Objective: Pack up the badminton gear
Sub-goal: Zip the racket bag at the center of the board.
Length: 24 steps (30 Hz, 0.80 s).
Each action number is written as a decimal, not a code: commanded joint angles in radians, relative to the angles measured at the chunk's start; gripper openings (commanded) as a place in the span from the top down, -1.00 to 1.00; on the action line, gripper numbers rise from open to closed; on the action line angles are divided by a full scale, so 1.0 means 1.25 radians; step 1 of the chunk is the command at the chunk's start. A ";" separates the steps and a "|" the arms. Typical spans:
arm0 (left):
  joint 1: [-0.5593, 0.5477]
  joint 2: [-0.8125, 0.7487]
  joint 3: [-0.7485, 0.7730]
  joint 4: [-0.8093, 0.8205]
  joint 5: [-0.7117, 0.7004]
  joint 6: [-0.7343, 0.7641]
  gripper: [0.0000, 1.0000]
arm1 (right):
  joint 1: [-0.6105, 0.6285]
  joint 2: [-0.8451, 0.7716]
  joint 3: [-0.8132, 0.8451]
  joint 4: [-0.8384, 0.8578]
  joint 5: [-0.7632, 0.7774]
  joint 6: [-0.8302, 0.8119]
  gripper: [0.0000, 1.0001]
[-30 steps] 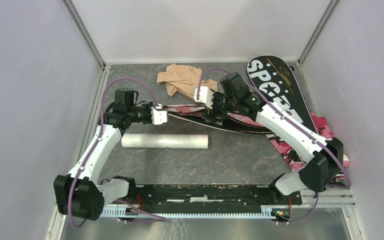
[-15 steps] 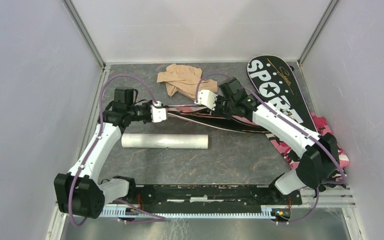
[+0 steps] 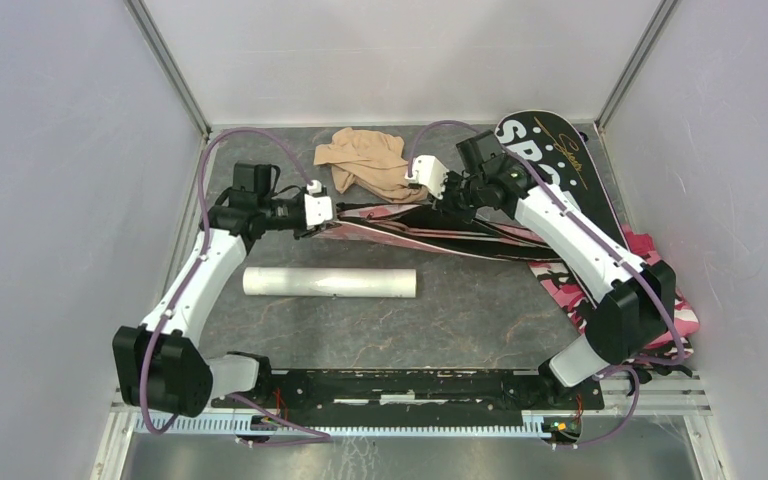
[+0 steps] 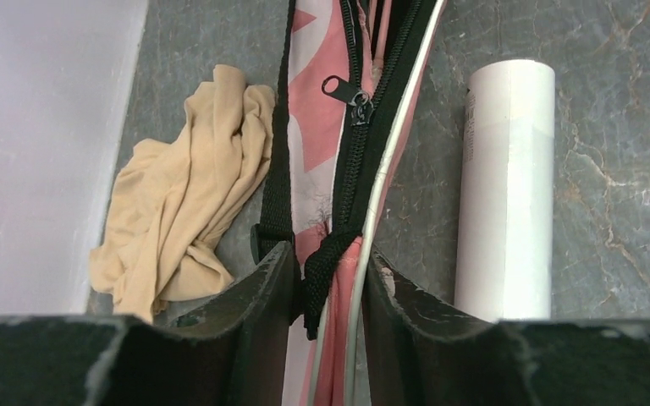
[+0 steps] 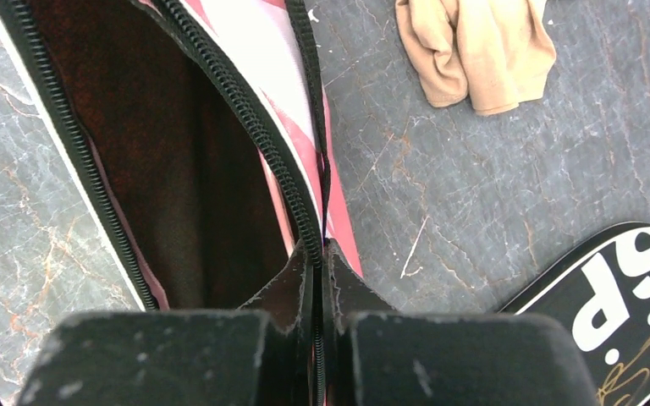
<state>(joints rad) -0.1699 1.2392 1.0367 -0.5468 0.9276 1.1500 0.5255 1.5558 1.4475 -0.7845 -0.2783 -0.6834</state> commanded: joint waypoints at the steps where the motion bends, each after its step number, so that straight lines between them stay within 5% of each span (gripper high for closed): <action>1: -0.013 0.032 0.066 0.009 0.044 -0.115 0.14 | -0.016 -0.003 0.057 -0.011 -0.081 -0.013 1.00; 6: -0.030 0.064 0.112 -0.038 0.046 -0.136 -0.21 | -0.022 -0.005 0.060 -0.015 -0.092 -0.014 1.00; 12: -0.053 0.105 0.160 -0.092 0.026 -0.151 -0.41 | -0.026 0.006 0.078 -0.032 -0.110 -0.020 1.00; 24: -0.053 0.134 0.197 -0.180 -0.019 -0.086 -0.22 | -0.054 0.009 0.108 -0.097 -0.205 -0.084 0.99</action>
<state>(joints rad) -0.2337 1.4021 1.2396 -0.7441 0.9169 1.0183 0.4706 1.5818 1.5162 -0.8902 -0.4152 -0.7303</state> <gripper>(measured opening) 0.661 0.020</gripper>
